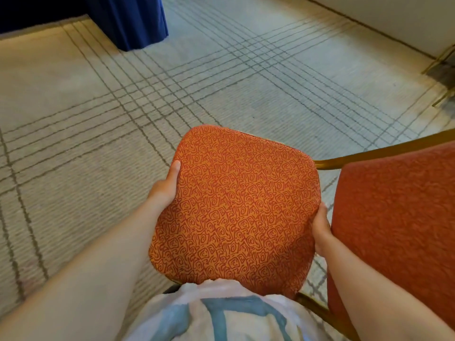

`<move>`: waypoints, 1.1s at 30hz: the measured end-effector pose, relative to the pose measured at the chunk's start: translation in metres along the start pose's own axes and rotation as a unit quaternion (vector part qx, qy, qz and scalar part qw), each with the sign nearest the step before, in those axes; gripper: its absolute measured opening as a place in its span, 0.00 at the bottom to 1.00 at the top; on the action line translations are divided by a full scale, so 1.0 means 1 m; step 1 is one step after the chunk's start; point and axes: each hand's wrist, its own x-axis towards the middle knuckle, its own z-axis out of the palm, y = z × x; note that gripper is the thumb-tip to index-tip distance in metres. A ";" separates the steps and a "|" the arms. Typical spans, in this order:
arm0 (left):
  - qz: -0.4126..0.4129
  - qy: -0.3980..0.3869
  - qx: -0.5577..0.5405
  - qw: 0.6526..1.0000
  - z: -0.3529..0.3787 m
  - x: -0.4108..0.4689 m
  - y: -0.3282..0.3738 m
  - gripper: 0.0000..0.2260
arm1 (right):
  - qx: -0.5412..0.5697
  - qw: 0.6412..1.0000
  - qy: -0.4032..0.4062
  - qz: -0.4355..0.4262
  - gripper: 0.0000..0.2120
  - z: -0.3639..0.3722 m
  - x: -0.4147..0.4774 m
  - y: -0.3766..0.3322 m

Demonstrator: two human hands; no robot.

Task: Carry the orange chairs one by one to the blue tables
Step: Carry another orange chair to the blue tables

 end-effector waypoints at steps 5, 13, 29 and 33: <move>0.050 0.013 0.000 0.999 -0.011 0.077 0.110 0.47 | 0.042 0.998 0.013 -0.034 0.32 0.032 0.057 -0.110; 0.046 -0.010 0.009 0.999 0.026 0.199 0.268 0.48 | 0.054 0.997 0.038 -0.033 0.34 0.052 0.195 -0.247; 0.009 0.008 0.017 1.000 0.087 0.421 0.549 0.51 | 0.012 1.000 -0.008 0.000 0.34 0.095 0.432 -0.524; 0.015 -0.002 0.031 0.999 0.089 0.484 0.604 0.50 | 0.011 1.000 0.004 0.005 0.34 0.126 0.490 -0.576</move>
